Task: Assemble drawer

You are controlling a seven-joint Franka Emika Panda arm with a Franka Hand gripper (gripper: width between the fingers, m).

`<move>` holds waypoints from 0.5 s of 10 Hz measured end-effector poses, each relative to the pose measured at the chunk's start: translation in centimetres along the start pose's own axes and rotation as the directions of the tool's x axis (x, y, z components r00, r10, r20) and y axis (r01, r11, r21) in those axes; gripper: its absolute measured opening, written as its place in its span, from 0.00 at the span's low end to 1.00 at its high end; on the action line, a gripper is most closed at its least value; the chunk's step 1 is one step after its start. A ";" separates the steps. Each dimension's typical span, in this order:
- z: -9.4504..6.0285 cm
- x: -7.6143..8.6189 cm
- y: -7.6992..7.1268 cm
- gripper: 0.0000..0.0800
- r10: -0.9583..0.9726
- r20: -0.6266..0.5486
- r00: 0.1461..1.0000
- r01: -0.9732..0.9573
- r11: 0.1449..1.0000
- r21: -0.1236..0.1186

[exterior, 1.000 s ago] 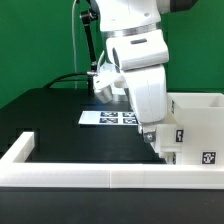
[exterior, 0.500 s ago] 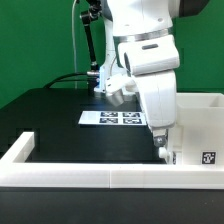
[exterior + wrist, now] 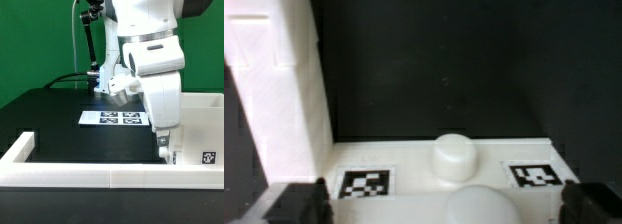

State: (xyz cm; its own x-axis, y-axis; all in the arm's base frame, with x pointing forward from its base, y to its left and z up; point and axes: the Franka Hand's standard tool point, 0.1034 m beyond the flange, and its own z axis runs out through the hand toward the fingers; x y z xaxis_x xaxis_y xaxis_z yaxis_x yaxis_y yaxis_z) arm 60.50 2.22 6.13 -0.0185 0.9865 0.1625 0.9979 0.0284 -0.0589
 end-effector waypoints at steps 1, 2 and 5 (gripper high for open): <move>-0.2 -0.1 0.1 0.81 0.001 0.000 1.000 -0.001 1.000 0.005; -0.4 0.0 0.1 0.81 0.002 0.000 1.000 -0.002 1.000 0.019; 0.5 0.4 0.3 0.81 -0.012 0.012 1.000 0.012 1.000 -0.009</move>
Offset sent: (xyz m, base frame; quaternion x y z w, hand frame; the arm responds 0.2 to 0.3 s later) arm 0.0094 0.0404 -0.0079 -0.0458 0.0323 -0.0442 0.9974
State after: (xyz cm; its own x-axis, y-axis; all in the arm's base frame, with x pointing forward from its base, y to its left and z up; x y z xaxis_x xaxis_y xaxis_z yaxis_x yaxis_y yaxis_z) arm 60.71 2.71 5.66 -0.0309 0.9881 0.1510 0.9981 0.0386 -0.0485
